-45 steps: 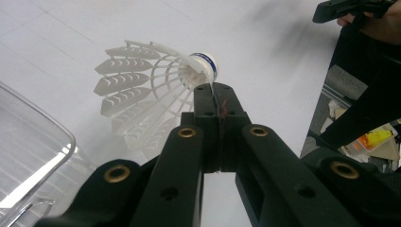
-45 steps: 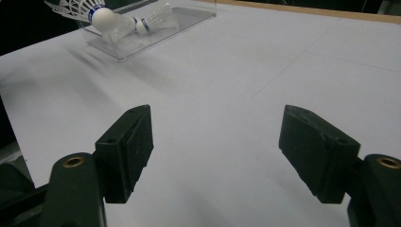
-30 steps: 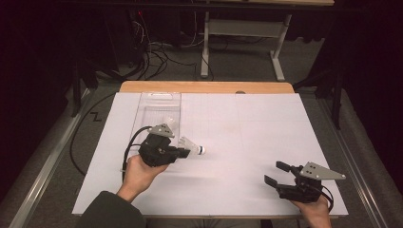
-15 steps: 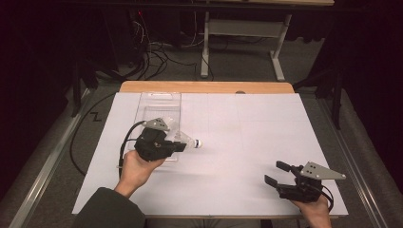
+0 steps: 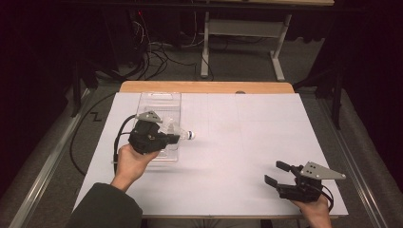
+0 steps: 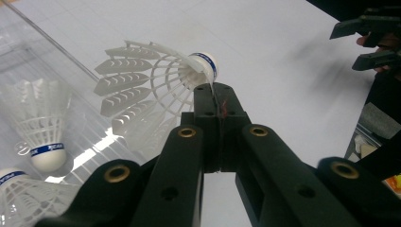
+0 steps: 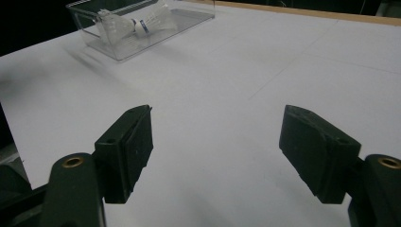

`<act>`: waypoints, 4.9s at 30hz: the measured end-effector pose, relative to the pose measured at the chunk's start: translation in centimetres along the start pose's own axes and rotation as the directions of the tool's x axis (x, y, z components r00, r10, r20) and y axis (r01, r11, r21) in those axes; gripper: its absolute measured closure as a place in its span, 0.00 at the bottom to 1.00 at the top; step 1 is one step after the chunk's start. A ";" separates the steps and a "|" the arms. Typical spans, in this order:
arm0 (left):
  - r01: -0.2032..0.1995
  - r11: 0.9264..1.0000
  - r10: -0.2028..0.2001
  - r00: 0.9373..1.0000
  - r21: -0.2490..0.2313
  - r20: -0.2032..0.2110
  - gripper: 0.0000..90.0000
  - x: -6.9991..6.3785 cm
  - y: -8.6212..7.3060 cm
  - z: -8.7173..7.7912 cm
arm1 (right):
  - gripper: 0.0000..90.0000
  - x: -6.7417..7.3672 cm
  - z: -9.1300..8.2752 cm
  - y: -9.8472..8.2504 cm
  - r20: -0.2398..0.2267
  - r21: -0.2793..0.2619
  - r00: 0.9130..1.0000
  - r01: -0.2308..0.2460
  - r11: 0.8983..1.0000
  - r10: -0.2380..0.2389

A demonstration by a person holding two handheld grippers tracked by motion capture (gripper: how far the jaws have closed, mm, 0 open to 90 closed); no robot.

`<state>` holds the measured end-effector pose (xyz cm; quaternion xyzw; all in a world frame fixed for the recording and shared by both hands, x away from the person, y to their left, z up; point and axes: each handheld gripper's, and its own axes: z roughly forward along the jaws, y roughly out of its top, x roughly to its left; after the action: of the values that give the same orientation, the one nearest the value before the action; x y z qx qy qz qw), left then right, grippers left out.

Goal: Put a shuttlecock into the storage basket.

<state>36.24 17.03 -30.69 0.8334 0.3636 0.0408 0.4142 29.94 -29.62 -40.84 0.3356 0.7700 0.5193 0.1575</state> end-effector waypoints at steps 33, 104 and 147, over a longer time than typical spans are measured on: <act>0.128 0.992 -0.128 0.977 -0.008 -0.172 1.00 4.9 0.0 -0.4 | 0.30 0.0 0.0 0.1 -0.010 -0.007 1.000 0.001 1.000 -0.001; 0.292 0.955 -0.255 0.899 0.056 -0.355 0.73 8.7 -1.7 1.8 | 0.30 -0.1 0.1 0.1 -0.018 -0.008 1.000 0.001 1.000 -0.001; 0.168 0.986 -0.155 0.940 0.018 -0.305 0.42 4.0 -2.1 -0.3 | 0.30 -0.1 0.2 0.1 -0.020 -0.009 1.000 -0.007 1.000 0.007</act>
<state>37.86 20.56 -32.93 0.7936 0.4906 0.1256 0.3372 30.14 -29.52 -40.82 0.3322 0.7680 0.5268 0.1495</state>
